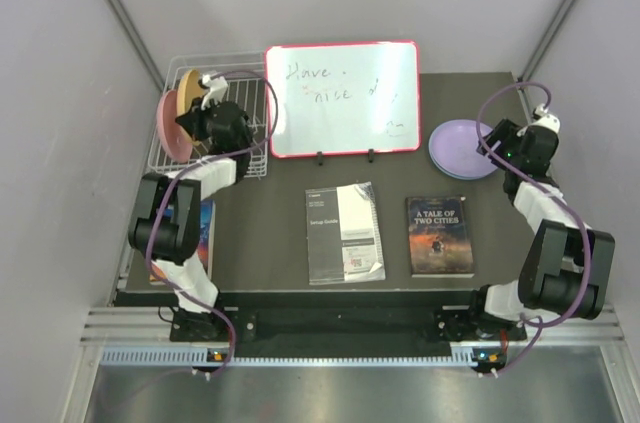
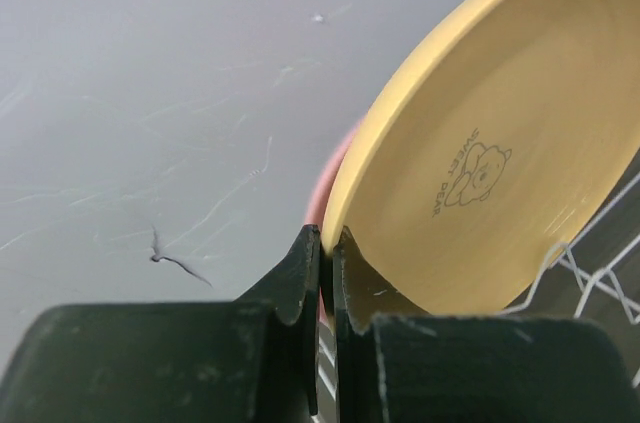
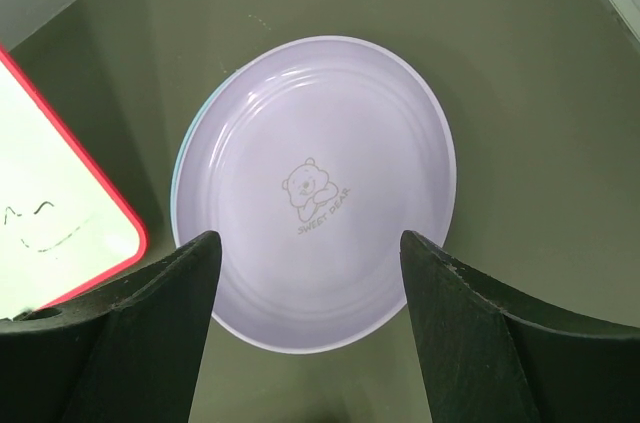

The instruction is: Unload the plates from the dish rack

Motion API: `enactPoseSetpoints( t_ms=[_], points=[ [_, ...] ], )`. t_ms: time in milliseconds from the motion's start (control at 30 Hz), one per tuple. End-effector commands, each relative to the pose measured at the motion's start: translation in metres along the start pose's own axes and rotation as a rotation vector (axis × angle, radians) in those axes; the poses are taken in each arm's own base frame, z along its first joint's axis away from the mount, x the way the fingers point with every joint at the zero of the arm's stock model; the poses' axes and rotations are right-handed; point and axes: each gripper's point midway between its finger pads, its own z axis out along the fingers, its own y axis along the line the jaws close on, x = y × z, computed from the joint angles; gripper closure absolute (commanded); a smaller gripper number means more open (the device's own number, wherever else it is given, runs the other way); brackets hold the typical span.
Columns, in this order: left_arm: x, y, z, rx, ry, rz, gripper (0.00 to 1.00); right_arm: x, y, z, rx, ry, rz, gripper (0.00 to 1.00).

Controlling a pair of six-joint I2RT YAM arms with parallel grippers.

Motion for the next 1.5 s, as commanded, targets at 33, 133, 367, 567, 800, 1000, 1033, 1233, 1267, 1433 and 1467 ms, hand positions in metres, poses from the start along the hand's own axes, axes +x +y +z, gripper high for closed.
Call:
enactPoseSetpoints(
  t_ms=[33, 133, 367, 567, 800, 1000, 1033, 1233, 1267, 1433, 1467],
  points=[
    [-0.059, 0.039, -0.008, -0.019, -0.075, -0.233, 1.0, -0.025, 0.02, 0.002, -0.057, -0.07, -0.011, 0.27],
    [-0.072, 0.049, -0.011, -0.004, -0.071, -0.303, 1.0, -0.028, 0.026, -0.003, -0.076, -0.077, -0.024, 0.27],
    [-0.076, 0.026, -0.043, 0.372, 0.053, -0.352, 1.0, -0.039, 0.086, -0.035, -0.274, -0.074, -0.107, 0.27],
    [-0.074, -0.002, -0.097, 0.731, 0.138, -0.497, 1.0, -0.02, 0.194, -0.09, -0.681, -0.09, -0.18, 0.0],
    [-0.08, -0.035, -0.166, 1.108, 0.23, -0.641, 1.0, 0.021, 0.279, -0.127, -0.976, -0.011, -0.135, 0.0],
    [-0.075, -0.049, -0.192, 1.219, 0.247, -0.63, 1.0, 0.045, 0.323, -0.134, -1.044, 0.019, -0.138, 0.0],
    [-0.074, -0.05, -0.193, 1.224, 0.253, -0.631, 1.0, 0.048, 0.327, -0.133, -1.047, 0.026, -0.14, 0.0],
    [-0.074, -0.051, -0.217, 1.305, 0.273, -0.641, 1.0, 0.056, 0.346, -0.121, -1.05, 0.039, -0.138, 0.01],
    [-0.072, -0.051, -0.219, 1.308, 0.276, -0.637, 1.0, 0.056, 0.349, -0.117, -1.046, 0.042, -0.14, 0.01],
    [-0.072, -0.053, -0.235, 1.378, 0.29, -0.642, 1.0, 0.066, 0.358, -0.1, -1.031, 0.08, -0.154, 0.04],
    [-0.072, -0.054, -0.238, 1.392, 0.297, -0.647, 1.0, 0.064, 0.361, -0.099, -1.034, 0.077, -0.157, 0.05]
  ],
)
